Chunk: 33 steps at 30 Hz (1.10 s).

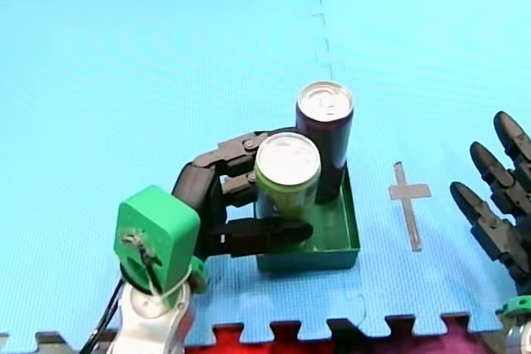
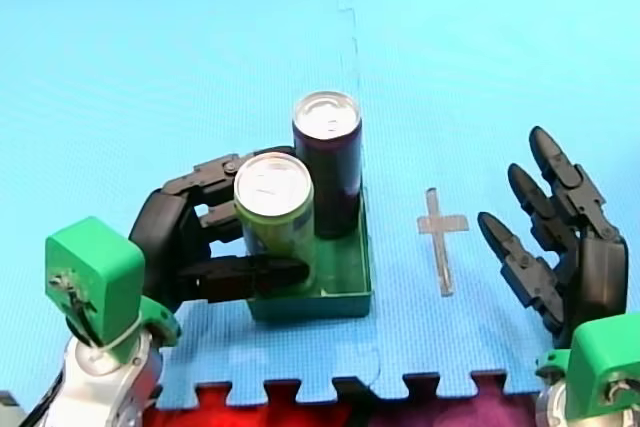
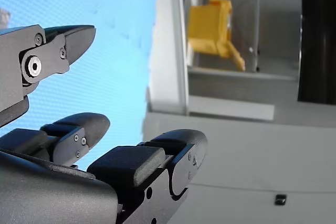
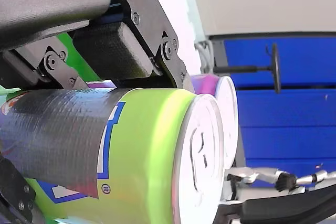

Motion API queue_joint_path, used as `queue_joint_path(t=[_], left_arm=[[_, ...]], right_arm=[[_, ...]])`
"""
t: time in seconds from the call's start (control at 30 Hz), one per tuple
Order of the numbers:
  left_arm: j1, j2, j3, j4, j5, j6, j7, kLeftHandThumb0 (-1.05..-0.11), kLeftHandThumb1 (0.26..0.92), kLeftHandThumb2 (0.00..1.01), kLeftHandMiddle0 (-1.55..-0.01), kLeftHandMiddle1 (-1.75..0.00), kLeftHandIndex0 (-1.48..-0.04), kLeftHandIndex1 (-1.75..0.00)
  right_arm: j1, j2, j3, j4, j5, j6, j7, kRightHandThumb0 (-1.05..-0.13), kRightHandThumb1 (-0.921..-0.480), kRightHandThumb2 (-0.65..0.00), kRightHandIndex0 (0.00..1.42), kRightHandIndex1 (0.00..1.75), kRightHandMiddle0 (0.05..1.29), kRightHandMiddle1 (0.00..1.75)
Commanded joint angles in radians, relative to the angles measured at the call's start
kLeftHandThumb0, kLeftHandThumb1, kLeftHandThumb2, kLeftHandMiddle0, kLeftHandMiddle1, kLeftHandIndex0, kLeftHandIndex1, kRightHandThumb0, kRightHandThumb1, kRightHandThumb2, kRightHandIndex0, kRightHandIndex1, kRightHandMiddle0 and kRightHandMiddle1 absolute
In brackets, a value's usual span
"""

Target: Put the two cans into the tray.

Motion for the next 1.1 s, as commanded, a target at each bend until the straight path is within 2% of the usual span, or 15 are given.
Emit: queue_joint_path(t=[0.0, 0.53, 1.07], left_arm=[[-0.014, 0.007, 0.006, 0.015, -0.002, -0.018, 0.002, -0.368, 0.732, 0.00, -1.39, 0.00, -1.28, 0.00], [-0.025, 0.014, 0.011, 0.044, -0.005, -0.028, -0.006, -0.382, 0.725, 0.00, -1.38, 0.00, -1.28, 0.00], [-0.025, 0.012, 0.017, 0.047, -0.007, -0.043, -0.019, -0.389, 0.725, 0.00, -1.38, 0.00, -1.28, 0.00]], right_arm=[[0.002, -0.004, -0.002, -0.005, 0.004, 0.002, 0.000, -0.897, -0.838, -0.001, 0.66, 0.00, 0.57, 0.00], [0.000, -0.004, -0.003, -0.003, 0.003, 0.000, 0.002, -0.903, -0.840, 0.000, 0.66, 0.00, 0.57, 0.00], [0.009, -0.001, 0.001, -0.022, 0.003, 0.002, 0.005, -0.898, -0.836, 0.000, 0.66, 0.00, 0.57, 0.00]])
